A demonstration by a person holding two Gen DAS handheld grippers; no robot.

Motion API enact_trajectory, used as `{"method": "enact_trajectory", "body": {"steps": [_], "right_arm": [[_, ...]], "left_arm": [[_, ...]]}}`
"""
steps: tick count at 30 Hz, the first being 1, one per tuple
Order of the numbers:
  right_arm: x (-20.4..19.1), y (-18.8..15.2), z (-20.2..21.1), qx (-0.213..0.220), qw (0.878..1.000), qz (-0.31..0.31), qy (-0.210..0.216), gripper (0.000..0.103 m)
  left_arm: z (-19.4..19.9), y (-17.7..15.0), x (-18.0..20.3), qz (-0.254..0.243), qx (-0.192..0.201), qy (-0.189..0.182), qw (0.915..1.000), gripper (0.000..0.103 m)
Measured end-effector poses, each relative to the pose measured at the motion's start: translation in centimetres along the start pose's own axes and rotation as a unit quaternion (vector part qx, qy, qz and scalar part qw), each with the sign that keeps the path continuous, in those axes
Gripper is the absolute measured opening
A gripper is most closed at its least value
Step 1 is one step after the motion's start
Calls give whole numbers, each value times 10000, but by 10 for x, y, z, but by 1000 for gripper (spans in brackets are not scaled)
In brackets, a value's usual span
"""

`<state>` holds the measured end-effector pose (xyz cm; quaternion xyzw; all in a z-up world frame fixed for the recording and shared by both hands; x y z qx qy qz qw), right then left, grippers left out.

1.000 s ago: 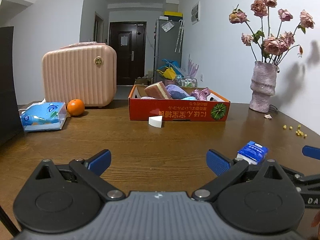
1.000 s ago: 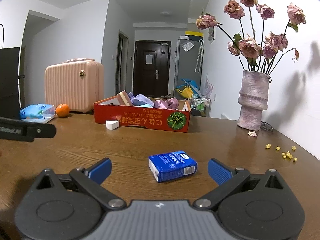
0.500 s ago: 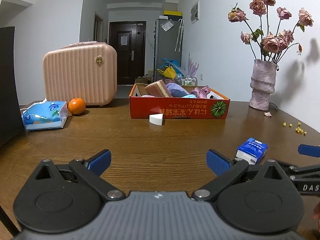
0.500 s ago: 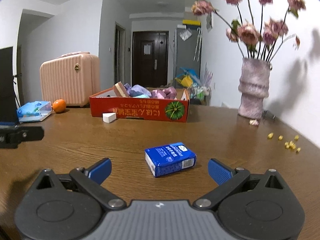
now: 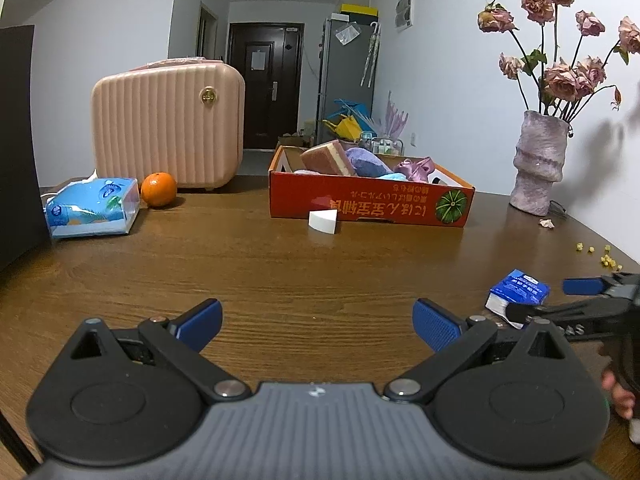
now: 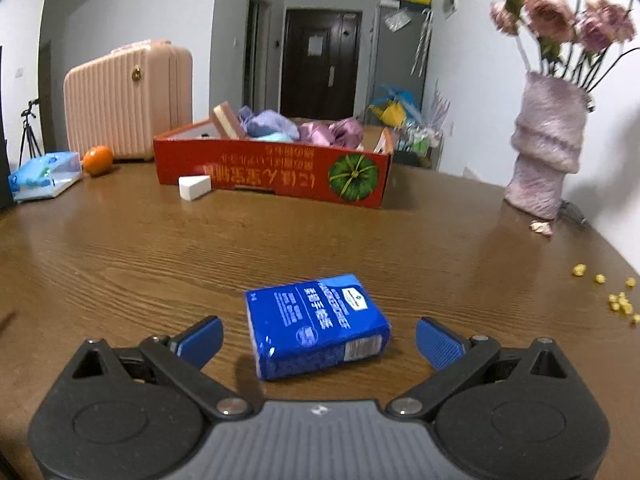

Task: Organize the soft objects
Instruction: 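Lower the right gripper onto the blue tissue pack and close on it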

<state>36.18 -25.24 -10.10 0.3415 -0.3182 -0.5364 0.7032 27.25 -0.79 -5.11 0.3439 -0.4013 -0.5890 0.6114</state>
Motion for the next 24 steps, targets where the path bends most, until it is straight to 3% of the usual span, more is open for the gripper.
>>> {"method": "enact_trajectory", "body": {"steps": [5, 9, 14, 24], "right_arm": [[2, 9, -21, -119, 9998, -58, 117, 100], [2, 9, -27, -241, 9994, -102, 245, 83], [1, 8, -25, -217, 9995, -67, 202, 81], [1, 20, 1, 518, 9974, -494, -3, 80]], "left_arm": [[-3, -1, 0, 19, -92, -56, 9999, 103], [-5, -1, 0, 55, -148, -104, 9998, 103], [-4, -1, 0, 83, -170, -174, 9997, 103], [0, 0, 1, 59, -81, -174, 9998, 103]]}}
Point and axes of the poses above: each gripper's, at about its wrist camera, not at the fingertips, and z roughly against the way its jaws point, x to its right, y to its top, the point moved 5 cm from there along -z, roughly the way its jaws point, and after that the axes turned 3 degrees about -y, right-handed, at the moved point
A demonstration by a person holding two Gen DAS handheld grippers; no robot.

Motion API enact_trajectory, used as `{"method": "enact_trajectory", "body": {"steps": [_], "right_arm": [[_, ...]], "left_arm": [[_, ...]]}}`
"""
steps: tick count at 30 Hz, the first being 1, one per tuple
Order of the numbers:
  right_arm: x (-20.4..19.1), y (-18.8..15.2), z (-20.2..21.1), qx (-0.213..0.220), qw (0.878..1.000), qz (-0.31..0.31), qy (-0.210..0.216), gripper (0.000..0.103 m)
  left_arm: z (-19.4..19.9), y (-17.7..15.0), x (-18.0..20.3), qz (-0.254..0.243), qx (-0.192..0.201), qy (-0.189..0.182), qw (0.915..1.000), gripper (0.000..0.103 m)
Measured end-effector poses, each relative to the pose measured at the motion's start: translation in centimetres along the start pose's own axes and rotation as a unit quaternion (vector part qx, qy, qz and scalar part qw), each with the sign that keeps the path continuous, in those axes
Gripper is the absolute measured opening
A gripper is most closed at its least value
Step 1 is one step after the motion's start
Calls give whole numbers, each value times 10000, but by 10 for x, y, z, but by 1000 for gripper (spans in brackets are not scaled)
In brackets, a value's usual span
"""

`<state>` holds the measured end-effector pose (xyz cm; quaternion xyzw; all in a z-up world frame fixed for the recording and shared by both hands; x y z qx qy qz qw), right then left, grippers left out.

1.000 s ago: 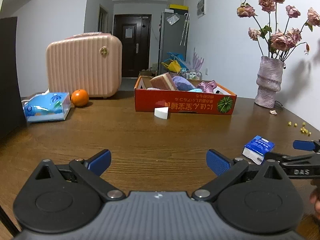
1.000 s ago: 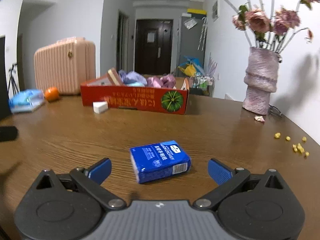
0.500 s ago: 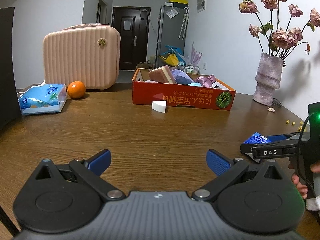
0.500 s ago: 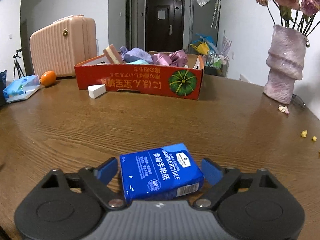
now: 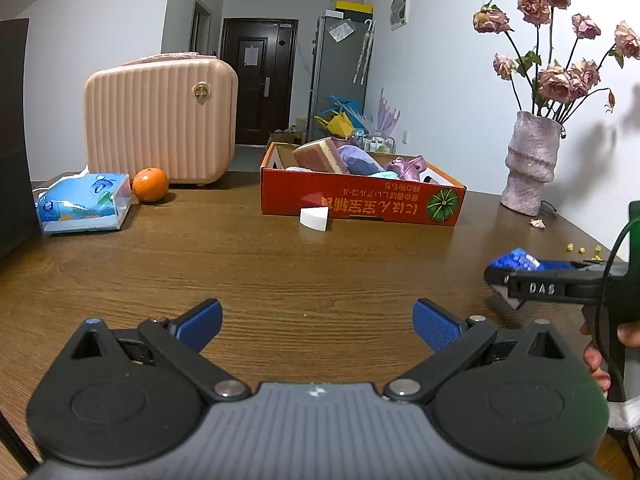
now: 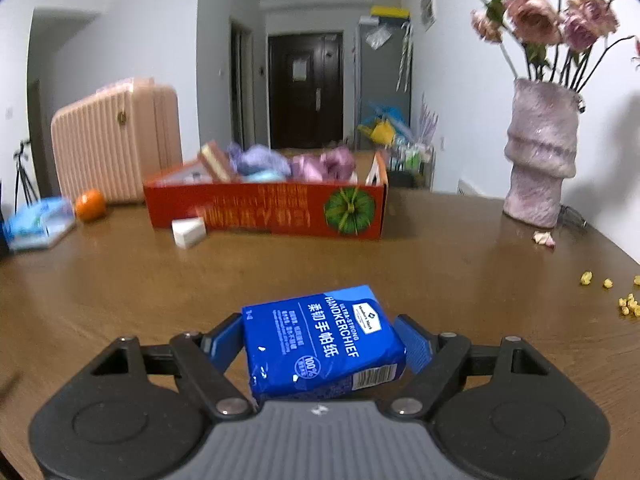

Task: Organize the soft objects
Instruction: 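Lower the right gripper onto the blue tissue pack and close on it, then grasp the white wedge sponge with the left gripper while the right gripper holds the tissue pack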

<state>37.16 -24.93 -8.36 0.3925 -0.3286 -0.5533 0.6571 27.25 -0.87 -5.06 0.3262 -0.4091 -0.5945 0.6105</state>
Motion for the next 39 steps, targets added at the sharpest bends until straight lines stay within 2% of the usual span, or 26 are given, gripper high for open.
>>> {"method": "enact_trajectory", "body": {"steps": [8, 19, 23, 31, 39], "right_arm": [[-15, 12, 15, 464, 9988, -173, -37, 80], [-21, 18, 7, 690, 9971, -293, -103, 80], [-20, 20, 1, 732, 9967, -308, -136, 80], [-10, 26, -12, 716, 9963, -417, -228, 80], [6, 29, -24, 656, 9955, -563, -390, 80]], "left_arm": [[0, 0, 1, -17, 36, 79, 10000, 103], [-14, 4, -3, 49, 17, 276, 9996, 103], [-32, 7, -7, 75, -121, 428, 9990, 103], [-82, 28, -13, -55, -133, 711, 9974, 103], [-144, 52, -21, -27, -292, 764, 9966, 103]]}}
Point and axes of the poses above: each gripper's, at about its wrist camera, not at the fingertips, and z roughly against the way its jaws point, x to its right, y to its top, the point moved 5 cm from there along -z, roughly the way its jaws point, and after that the axes turned 3 degrees about -y, right-handed, at the moved point
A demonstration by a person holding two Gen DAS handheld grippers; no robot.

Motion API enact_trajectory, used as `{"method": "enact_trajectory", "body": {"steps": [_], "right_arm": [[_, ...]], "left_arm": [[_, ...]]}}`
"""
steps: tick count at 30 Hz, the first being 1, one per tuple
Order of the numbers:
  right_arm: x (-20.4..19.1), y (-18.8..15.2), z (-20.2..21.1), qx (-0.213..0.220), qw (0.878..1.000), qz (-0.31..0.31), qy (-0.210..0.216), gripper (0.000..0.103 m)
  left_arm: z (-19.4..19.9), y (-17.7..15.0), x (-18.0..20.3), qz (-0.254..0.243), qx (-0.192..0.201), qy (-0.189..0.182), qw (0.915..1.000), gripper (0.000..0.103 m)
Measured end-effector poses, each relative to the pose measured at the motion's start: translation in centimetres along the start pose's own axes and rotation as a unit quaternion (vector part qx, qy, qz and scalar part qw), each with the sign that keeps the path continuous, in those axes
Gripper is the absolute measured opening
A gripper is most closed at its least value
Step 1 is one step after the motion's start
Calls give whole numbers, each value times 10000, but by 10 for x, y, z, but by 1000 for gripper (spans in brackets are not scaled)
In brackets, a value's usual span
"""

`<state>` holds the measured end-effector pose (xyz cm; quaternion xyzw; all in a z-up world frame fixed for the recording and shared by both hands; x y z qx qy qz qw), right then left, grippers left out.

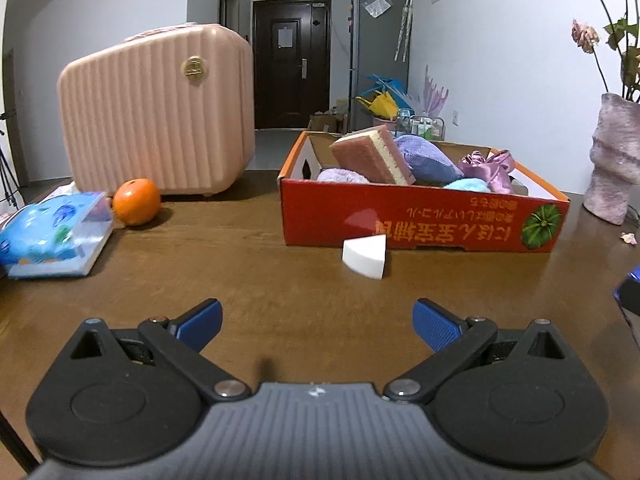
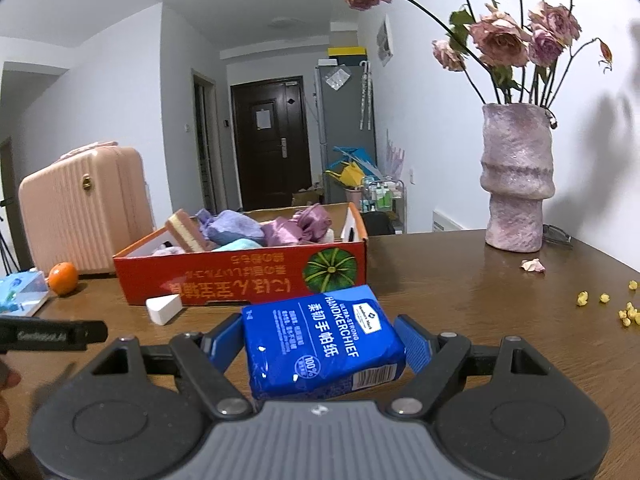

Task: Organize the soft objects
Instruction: 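Grasp the white wedge sponge with the left gripper while the right gripper holds the tissue pack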

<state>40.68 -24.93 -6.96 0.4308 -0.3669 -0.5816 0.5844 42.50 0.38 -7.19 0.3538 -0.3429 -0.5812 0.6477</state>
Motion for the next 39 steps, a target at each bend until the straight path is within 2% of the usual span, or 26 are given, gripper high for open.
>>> {"method": "enact_trajectory", "body": {"steps": [14, 22, 28, 29, 32, 33, 34, 36, 37, 39], "right_arm": [[13, 0, -11, -108, 9995, -94, -288, 80], [14, -1, -15, -159, 9992, -74, -362, 80], [13, -2, -15, -182, 9991, -56, -372, 80], [14, -2, -15, -184, 9991, -54, -374, 80], [14, -3, -16, -197, 9991, -49, -369, 80], [14, -3, -15, -197, 9991, -47, -368, 80], [14, -3, -15, -196, 9991, -48, -367, 80], [14, -3, -16, -198, 9991, -49, -365, 80], [13, -3, -15, -198, 9991, -47, -362, 80], [13, -3, -15, -188, 9992, -42, -347, 80]], "left_arm": [[-83, 33, 12, -480, -274, -263, 9981, 103], [-109, 40, 18, -890, -350, -484, 9942, 103], [-130, 41, 24, -1138, -511, -511, 9909, 102], [-132, 41, 25, -1153, -511, -542, 9905, 98], [-136, 43, 27, -1171, -512, -621, 9898, 78], [-138, 43, 28, -1191, -548, -629, 9894, 68], [-140, 42, 28, -1217, -595, -634, 9887, 64], [-140, 42, 28, -1217, -609, -749, 9879, 42], [-139, 41, 29, -1218, -604, -816, 9873, 35], [-137, 41, 30, -1252, -580, -856, 9867, 32]]}}
Point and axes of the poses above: each gripper's, at about its wrist camera, not at the fingertips, and z roughly against the way its jaws point, x to its right, y to its top, the point moved 5 cm from there along -z, roughly the way its jaws point, and after that the axes turned 3 degrees about -y, right-handed, at the moved point
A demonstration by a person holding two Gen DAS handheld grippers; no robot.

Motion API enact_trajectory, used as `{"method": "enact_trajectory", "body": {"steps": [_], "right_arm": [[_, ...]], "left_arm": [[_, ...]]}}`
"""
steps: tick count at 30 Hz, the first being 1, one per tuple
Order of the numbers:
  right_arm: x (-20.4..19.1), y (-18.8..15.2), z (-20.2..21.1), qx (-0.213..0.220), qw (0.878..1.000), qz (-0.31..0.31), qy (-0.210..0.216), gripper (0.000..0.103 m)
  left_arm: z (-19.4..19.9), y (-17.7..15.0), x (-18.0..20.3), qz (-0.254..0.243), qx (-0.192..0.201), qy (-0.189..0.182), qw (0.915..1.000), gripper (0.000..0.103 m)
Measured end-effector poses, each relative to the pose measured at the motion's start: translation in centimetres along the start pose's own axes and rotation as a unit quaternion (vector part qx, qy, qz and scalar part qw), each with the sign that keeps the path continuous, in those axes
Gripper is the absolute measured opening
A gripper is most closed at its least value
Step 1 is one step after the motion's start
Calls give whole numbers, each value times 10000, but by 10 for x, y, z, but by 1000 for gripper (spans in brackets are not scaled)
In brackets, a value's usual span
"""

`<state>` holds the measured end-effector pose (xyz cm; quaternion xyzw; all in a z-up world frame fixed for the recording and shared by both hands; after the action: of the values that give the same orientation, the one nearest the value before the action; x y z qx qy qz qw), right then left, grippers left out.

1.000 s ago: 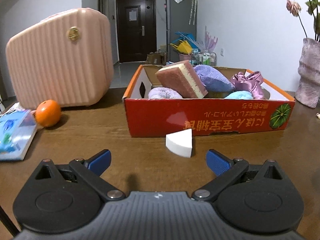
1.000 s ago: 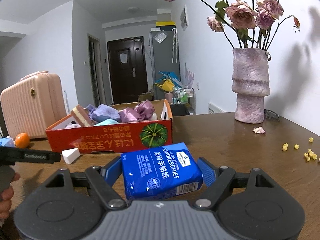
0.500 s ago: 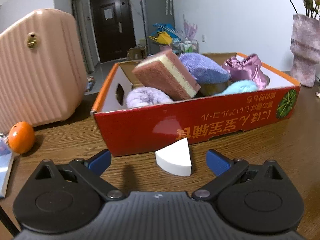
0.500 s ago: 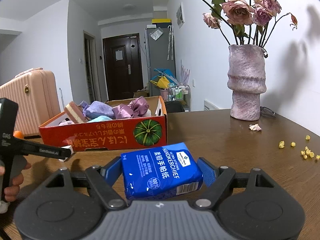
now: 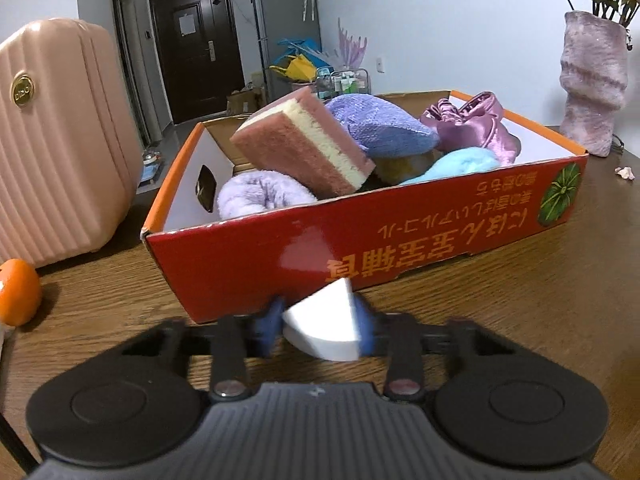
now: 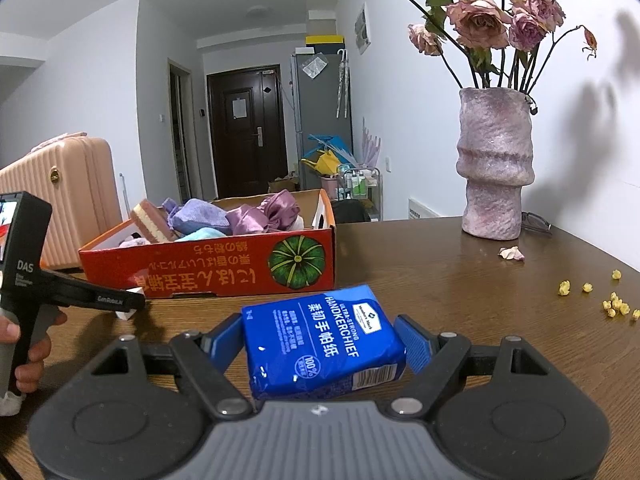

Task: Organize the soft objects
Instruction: 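Grasp the white wedge sponge with the left gripper while the right gripper holds the tissue pack, then carry the tissue pack and white sponge in both grippers over the box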

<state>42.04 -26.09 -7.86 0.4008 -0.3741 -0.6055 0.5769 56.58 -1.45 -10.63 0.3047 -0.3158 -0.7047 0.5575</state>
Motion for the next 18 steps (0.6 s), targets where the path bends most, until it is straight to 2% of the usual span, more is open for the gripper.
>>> {"method": "enact_trajectory", "body": {"steps": [7, 18], "right_arm": [[0, 1, 2, 40, 10000, -18, 73, 80], [-2, 3, 8, 128, 9998, -22, 161, 80]], "left_arm": [[10, -3, 3, -91, 176, 52, 9998, 30], [69, -16, 9, -71, 795, 251, 9965, 30]]}}
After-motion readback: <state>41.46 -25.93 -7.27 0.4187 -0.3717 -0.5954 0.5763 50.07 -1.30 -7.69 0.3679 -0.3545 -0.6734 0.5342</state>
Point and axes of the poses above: each gripper's, at about its wrist camera, not at the fingertips, and z roughly against the way its jaws point, x to its right, y to its top, the point moved 5 cm from there along -z, roughly the way its jaws point, and after that the axes turned 3 degrees about -y, right-handed, at the moved point
